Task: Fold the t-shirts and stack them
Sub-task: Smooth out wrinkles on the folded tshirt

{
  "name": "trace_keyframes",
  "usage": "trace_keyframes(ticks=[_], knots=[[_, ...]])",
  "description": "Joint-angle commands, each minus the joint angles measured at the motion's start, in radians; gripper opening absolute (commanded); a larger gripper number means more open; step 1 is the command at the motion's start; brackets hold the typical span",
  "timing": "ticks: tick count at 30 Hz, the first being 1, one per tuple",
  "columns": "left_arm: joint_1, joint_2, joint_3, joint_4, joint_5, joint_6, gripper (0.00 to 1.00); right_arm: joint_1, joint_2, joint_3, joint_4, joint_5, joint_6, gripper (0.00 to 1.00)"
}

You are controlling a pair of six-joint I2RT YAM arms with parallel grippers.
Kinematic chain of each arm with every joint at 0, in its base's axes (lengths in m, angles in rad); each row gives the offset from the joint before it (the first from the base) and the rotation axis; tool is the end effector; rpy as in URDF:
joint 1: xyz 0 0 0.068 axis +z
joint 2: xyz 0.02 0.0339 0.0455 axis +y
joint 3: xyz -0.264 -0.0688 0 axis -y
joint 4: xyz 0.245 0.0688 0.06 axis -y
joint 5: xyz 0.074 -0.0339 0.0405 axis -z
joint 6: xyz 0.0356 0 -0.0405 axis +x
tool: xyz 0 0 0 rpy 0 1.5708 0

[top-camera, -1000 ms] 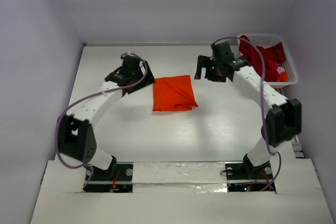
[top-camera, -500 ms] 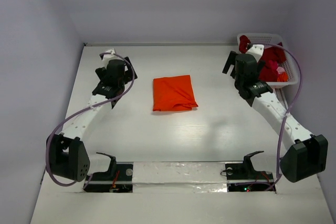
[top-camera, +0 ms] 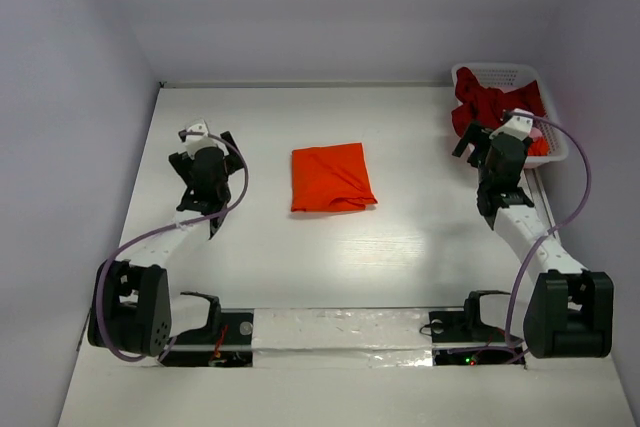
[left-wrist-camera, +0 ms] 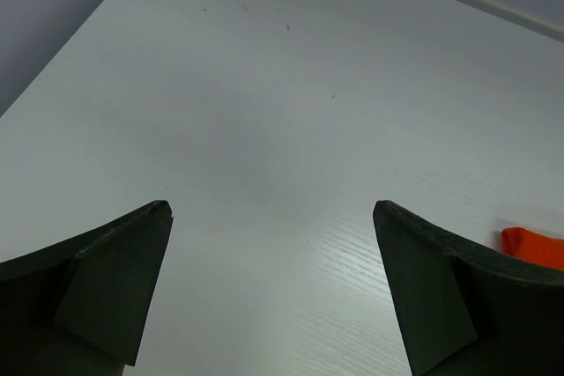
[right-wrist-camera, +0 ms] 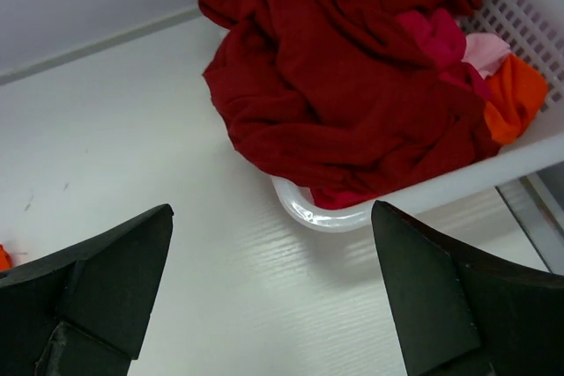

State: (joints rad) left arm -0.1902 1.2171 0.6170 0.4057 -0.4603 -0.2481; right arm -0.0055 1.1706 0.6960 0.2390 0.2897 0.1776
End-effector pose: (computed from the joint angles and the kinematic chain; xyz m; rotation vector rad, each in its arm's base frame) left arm 0.2667 -0.0352 0.2519 -0.3797 1.7037 0.0856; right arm 0.2676 -0.0116 0.2728 0.3680 1.7605 -0.1386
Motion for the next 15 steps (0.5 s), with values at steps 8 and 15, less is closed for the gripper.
trace_keyframes(ticks=[8,15], knots=[[-0.002,-0.033,-0.256,0.528,-0.09,0.151,0.99,0.001,-0.002,-0.167,0.488,-0.11,-0.102,1.0],[-0.002,0.073,-0.287,0.705,-0.026,0.237,0.99,0.001,-0.034,-0.174,0.415,0.008,-0.11,1.0]])
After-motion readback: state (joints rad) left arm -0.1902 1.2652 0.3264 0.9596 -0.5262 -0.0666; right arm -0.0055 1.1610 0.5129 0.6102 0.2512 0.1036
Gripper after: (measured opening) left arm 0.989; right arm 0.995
